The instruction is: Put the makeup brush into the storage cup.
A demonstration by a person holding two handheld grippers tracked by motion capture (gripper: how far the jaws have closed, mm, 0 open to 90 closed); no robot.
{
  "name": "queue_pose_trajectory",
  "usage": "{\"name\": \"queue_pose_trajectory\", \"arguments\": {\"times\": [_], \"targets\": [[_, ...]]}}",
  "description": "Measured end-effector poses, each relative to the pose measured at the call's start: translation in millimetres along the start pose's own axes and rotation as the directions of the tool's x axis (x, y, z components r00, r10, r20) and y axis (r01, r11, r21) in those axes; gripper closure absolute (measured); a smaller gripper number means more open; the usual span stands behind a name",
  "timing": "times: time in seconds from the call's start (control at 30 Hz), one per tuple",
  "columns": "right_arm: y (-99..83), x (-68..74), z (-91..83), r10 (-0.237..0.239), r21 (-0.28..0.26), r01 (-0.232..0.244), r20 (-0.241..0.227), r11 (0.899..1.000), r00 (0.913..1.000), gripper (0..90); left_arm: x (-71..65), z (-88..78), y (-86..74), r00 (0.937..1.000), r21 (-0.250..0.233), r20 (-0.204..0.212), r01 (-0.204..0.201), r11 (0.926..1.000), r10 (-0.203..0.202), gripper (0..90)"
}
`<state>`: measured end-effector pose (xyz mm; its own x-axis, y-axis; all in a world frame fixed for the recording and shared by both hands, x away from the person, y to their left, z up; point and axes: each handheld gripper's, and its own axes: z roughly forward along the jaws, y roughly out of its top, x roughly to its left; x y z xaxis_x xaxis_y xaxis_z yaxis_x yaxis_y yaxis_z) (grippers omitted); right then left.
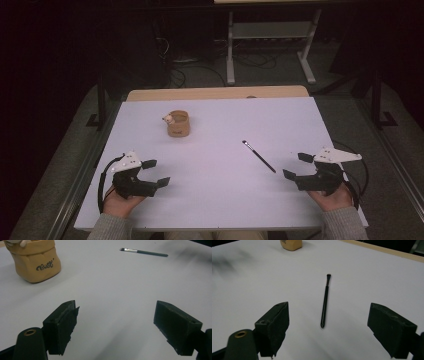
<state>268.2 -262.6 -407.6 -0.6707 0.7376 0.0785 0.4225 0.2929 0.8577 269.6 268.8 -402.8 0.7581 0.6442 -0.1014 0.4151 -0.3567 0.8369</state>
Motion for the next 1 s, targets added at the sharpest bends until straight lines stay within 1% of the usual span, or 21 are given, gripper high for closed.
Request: {"name": "queue_pose_trajectory", "arguments": {"times": [0.13,0.23,0.5,0.6,0.73,0.77,0.87,0.9,1.0], "targets": [[0.4,1.0,0.3,0.005,-0.002,-0.005,-0.004,1.0,1.0,16.4,-0.2,-0.2,0.1,1.0,-0.003,0.0,-0.001,1.0,0.001,18.1],[2.5,3.2,0.5,-0.002,-0.007,0.002,-0.008,1.0,1.0,16.4,-0.2,-0.4,0.2,1.0,-0.004,-0.002,-0.001,1.0,0.001,18.1],[6.5,2.9,1.5,-0.007,0.0,0.007,-0.017,1.0,0.9998,16.4,0.8,-0.8,-0.7,1.0,-0.007,-0.005,0.002,1.0,-0.002,18.1],[11.8,2.8,3.2,-0.009,0.008,0.009,-0.026,1.0,0.9996,16.4,1.1,-0.7,-0.6,1.0,-0.006,-0.004,0.002,1.0,-0.002,18.1],[21.8,1.4,8.5,-0.019,0.04,0.02,-0.034,0.999,0.9993,16.9,0.9,-0.5,-0.7,1.0,0.001,-0.005,-0.001,1.0,0.001,18.1],[24.5,1.2,9.5,-0.011,0.049,0.013,-0.037,0.999,0.9993,17.1,1.0,-0.4,-0.7,1.0,0.0,-0.006,-0.001,1.0,0.001,18.1],[29.5,0.2,12.2,-0.016,0.055,0.018,-0.042,0.998,0.999,17.7,1.1,-0.6,-0.6,1.0,-0.001,-0.005,0.001,1.0,-0.001,18.1],[34.8,-0.3,14.5,-0.011,0.068,0.014,-0.042,0.998,0.999,18.6,1.1,-0.7,-0.6,1.0,-0.002,-0.004,0.001,1.0,-0.001,18.1],[41.2,-3.6,18.0,-0.003,0.082,0.007,-0.043,0.997,0.9991,18.6,1.0,-1.5,-0.6,1.0,-0.003,-0.004,0.001,1.0,-0.001,18.1]]}}
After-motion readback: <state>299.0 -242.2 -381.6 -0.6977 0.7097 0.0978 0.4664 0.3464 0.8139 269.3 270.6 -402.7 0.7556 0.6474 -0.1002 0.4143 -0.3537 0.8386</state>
